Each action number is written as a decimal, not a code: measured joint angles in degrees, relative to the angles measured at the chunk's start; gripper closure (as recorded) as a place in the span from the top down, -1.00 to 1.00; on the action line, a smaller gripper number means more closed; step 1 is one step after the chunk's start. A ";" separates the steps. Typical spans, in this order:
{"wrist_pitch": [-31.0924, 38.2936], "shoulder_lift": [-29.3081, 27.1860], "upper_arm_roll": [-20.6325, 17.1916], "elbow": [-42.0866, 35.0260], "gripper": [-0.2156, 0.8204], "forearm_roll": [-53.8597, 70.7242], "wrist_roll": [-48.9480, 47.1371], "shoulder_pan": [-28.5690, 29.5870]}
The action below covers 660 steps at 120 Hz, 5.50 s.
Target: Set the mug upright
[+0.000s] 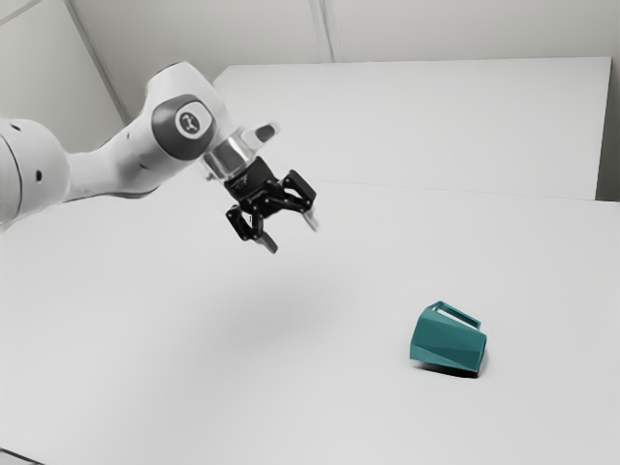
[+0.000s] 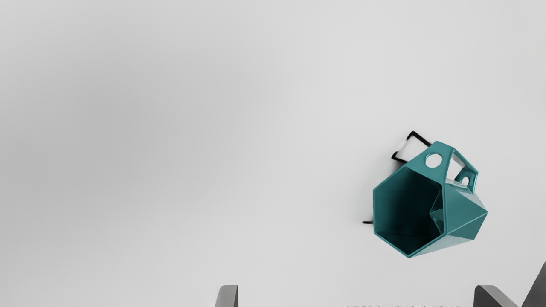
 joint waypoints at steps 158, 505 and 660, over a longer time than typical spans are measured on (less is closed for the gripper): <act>13.55 20.76 -10.10 -0.96 0.58 -35.65 42.18 -7.11; 23.33 -3.54 -11.78 -19.08 -0.93 36.29 6.08 11.53; 13.42 -6.48 -13.44 -9.91 0.52 36.79 -0.13 10.69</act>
